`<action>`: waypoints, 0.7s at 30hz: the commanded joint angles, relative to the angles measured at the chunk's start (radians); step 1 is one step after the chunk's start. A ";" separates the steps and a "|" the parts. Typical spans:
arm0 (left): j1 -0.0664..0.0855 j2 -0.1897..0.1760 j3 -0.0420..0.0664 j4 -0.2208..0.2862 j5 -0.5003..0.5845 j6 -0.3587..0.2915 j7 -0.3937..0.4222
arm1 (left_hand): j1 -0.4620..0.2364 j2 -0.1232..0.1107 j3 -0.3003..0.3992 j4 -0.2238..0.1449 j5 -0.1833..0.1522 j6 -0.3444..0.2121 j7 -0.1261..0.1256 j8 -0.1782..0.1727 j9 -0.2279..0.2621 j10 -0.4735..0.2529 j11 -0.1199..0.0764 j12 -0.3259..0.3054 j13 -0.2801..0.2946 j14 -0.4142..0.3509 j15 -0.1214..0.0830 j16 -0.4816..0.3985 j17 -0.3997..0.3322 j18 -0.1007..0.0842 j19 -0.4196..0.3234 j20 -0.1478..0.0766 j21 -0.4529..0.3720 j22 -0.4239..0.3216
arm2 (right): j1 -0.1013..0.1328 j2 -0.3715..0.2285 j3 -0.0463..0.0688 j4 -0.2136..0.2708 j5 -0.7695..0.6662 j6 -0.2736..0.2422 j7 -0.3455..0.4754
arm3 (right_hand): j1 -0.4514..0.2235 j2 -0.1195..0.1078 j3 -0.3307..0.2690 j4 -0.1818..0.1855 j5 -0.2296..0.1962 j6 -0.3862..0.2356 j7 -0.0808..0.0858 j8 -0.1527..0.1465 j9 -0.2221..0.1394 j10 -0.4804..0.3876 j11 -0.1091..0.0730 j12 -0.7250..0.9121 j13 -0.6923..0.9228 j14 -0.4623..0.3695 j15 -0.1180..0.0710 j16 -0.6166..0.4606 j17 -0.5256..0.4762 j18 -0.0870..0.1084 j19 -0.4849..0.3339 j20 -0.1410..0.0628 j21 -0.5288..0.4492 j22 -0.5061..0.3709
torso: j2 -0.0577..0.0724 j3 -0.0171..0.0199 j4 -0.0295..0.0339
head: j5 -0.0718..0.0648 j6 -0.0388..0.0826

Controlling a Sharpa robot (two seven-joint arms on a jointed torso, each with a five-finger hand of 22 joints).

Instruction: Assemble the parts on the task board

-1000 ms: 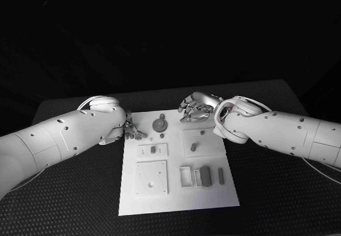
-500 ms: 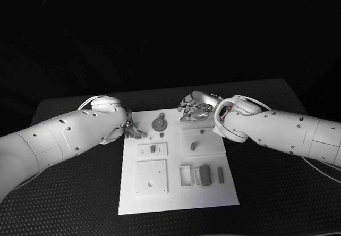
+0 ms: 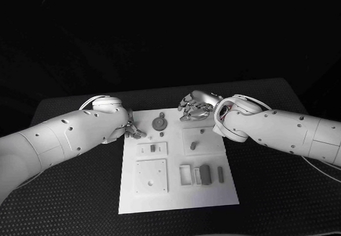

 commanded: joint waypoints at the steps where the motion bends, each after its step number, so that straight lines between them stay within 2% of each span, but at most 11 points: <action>1: -0.014 0.005 -0.008 0.002 -0.007 0.011 0.007 | 0.049 -0.009 -0.006 0.003 0.000 0.002 0.005 -0.010 -0.032 0.004 -0.002 0.005 -0.003 0.004 -0.005 0.004 -0.002 0.040 0.003 -0.004 0.006 0.019 | -0.001 -0.001 0.000 0.002 -0.002 0.013 0.004 | -0.009 -0.001 -0.002 0.006 0.001 0.000 0.006 0.002 -0.001 0.002 0.004 0.006 0.002 -0.010 0.000 -0.007 -0.001 0.060 -0.002 -0.006 -0.004 0.020 | 0.000 -0.0001 0.0001 | 0.000 -0.002; 9: -0.014 0.001 -0.008 0.004 -0.007 0.008 0.011 | 0.067 -0.026 -0.012 0.003 0.000 0.000 0.007 -0.012 -0.033 0.002 0.000 0.004 -0.005 0.003 -0.003 0.003 -0.005 0.038 0.003 -0.003 0.004 0.017 | -0.001 -0.001 0.000 0.001 -0.002 0.013 0.004 | -0.010 -0.001 -0.002 0.007 0.001 -0.001 0.006 0.003 -0.001 0.002 0.004 0.006 0.002 -0.010 0.000 -0.007 -0.001 0.060 -0.002 -0.006 -0.004 0.020 | 0.000 -0.0001 0.0002 | -0.002 -0.004; 15: -0.015 -0.007 -0.008 0.008 -0.003 -0.002 0.015 | 0.081 -0.024 -0.011 0.003 0.000 -0.001 0.008 -0.013 -0.032 0.001 0.001 0.004 -0.006 0.002 -0.002 0.002 -0.006 0.037 0.003 -0.003 0.002 0.016 | -0.001 0.000 0.000 0.001 -0.002 0.012 0.005 | -0.010 0.000 -0.002 0.007 0.001 -0.001 0.006 0.003 -0.001 0.002 0.004 0.006 0.002 -0.010 0.000 -0.007 -0.001 0.060 -0.002 -0.006 -0.005 0.020 | 0.000 -0.0001 -0.0003 | -0.002 -0.003; 21: -0.015 -0.019 -0.008 0.014 0.012 -0.017 0.018 | 0.131 -0.016 -0.012 0.002 0.001 -0.001 0.009 -0.013 -0.032 0.000 0.002 0.005 -0.008 0.002 -0.001 0.001 -0.008 0.036 0.004 -0.002 0.000 0.016 | -0.001 -0.001 0.000 0.000 -0.002 0.012 0.005 | -0.010 0.000 -0.002 0.007 0.001 -0.001 0.006 0.003 -0.002 0.002 0.004 0.006 0.002 -0.010 0.000 -0.007 -0.001 0.060 -0.002 -0.006 -0.005 0.020 | 0.000 -0.0003 0.0003 | -0.002 -0.004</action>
